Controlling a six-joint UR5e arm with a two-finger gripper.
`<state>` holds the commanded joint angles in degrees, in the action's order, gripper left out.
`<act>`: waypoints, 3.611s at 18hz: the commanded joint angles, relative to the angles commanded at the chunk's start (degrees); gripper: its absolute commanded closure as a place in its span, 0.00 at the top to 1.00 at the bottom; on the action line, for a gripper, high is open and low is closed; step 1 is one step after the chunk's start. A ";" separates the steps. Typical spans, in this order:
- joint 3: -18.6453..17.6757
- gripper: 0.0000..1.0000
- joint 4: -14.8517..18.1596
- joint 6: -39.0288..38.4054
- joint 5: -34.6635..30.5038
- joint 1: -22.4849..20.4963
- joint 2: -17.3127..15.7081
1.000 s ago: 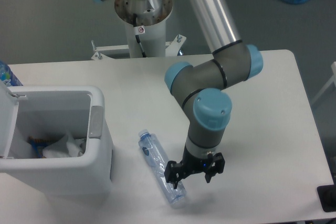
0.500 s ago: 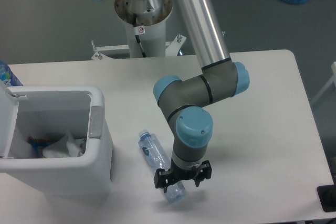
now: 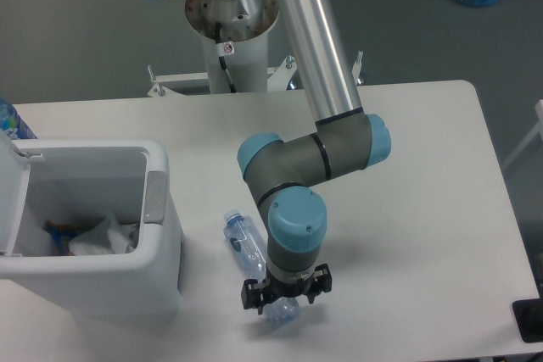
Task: Place the trash in the trash can
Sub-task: 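Close the gripper around the water bottle's cap end, then lift the water bottle and carry it over the trash bin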
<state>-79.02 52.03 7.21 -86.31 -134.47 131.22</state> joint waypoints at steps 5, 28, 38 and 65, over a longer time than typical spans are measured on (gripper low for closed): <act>0.70 1.00 -0.70 -1.67 -0.62 0.44 0.88; 0.70 0.64 -0.70 -1.67 -2.72 0.97 1.41; 0.70 0.57 -0.62 -1.49 -3.25 1.14 1.23; 16.61 0.56 -10.63 -1.74 8.52 -5.89 -13.09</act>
<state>-62.41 41.41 5.46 -77.79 -140.36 118.13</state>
